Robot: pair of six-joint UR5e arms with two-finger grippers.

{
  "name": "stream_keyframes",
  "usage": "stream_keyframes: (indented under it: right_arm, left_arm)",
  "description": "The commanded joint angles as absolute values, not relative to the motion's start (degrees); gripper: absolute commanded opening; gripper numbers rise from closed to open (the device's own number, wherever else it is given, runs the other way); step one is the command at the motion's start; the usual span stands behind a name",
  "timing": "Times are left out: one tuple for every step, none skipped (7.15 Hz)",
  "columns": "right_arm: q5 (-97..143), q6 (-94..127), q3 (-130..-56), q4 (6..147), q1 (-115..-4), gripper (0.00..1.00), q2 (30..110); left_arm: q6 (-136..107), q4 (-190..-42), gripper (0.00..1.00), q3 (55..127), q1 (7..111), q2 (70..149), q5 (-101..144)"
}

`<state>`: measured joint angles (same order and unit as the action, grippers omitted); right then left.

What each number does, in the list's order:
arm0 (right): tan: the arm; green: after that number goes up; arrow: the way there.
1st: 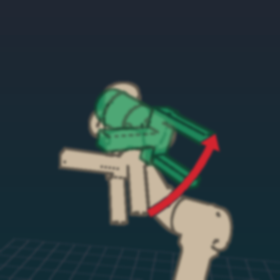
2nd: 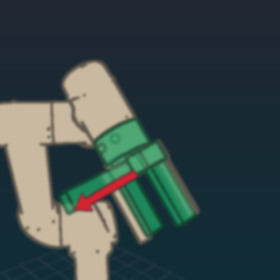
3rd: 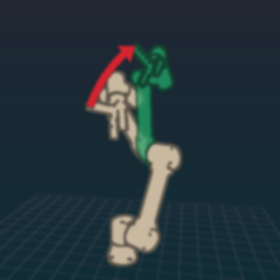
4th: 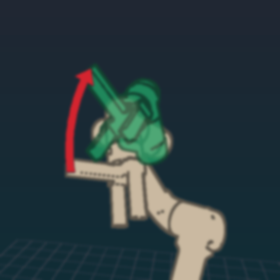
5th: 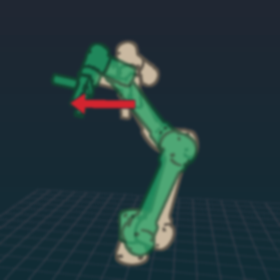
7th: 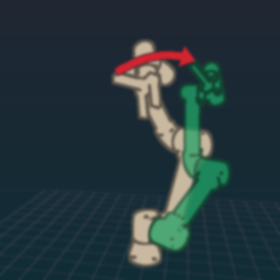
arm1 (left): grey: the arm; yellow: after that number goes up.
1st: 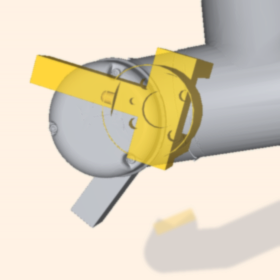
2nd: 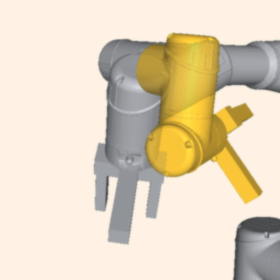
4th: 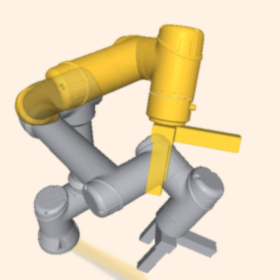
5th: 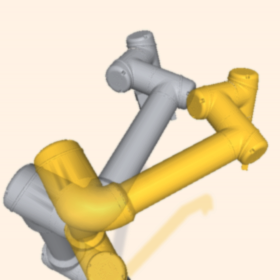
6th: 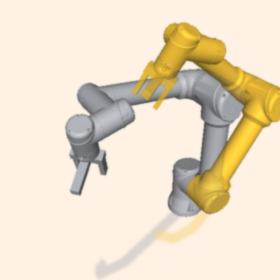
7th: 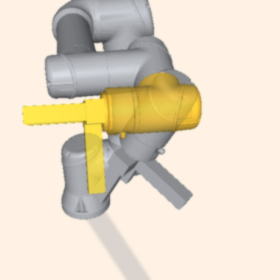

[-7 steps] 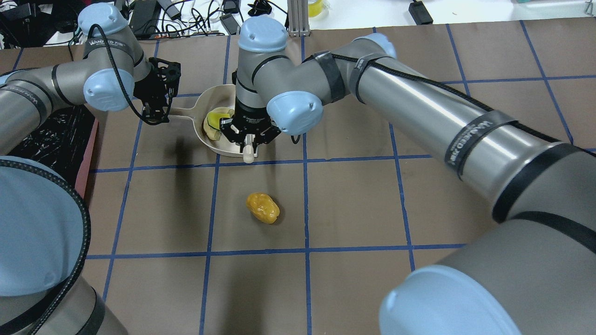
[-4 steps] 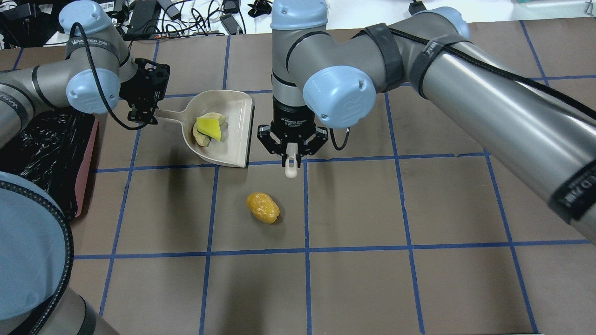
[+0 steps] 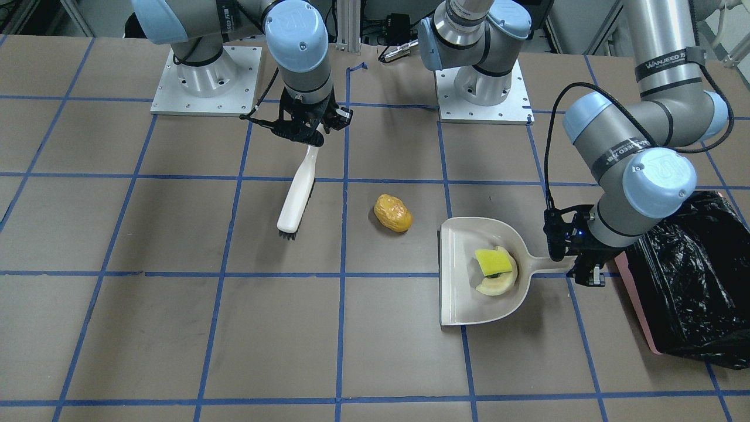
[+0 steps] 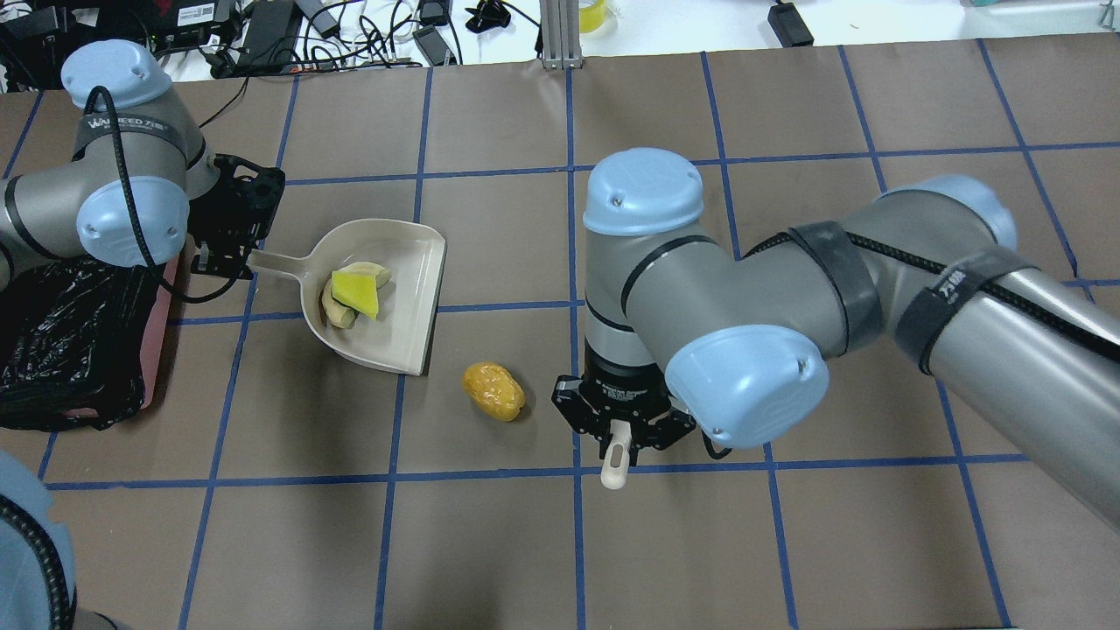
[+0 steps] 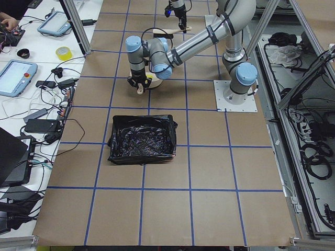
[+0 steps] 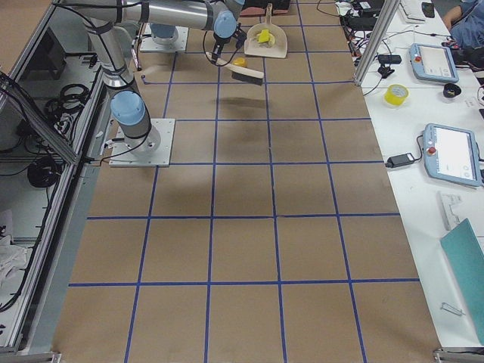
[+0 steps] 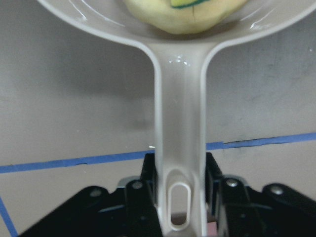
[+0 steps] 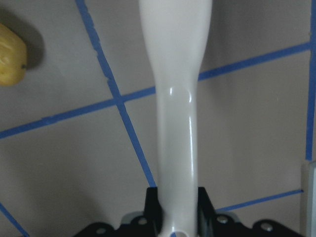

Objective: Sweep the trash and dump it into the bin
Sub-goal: 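Move the brush behind the yellow potato with the right gripper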

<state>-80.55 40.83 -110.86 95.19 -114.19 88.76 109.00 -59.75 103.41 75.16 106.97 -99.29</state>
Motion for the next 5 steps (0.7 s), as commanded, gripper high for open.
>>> stream_keyframes:
  right_arm:
    - [-80.5,52.6,-116.9,101.0,-118.9,0.00,91.3]
    - [-80.4,54.6,-118.1,104.0,-122.0,0.00,90.5]
    - [-80.2,54.8,-117.6,105.2,-125.3,0.00,88.4]
    - [-78.7,55.8,-117.6,108.5,-128.1,0.00,85.4]
    - [-78.6,58.3,-117.4,113.5,-129.2,0.00,82.5]
  left_arm:
    - [106.6,-56.6,0.02,111.1,75.1,102.8,-100.6]
    - [106.4,-52.8,0.02,115.3,75.1,101.4,-100.5]
    - [105.0,-51.2,0.02,118.3,75.1,99.9,-100.3]
    - [104.6,-51.2,0.02,119.0,75.1,99.2,-100.3]
    - [104.5,-51.3,0.01,119.1,75.1,99.1,-100.3]
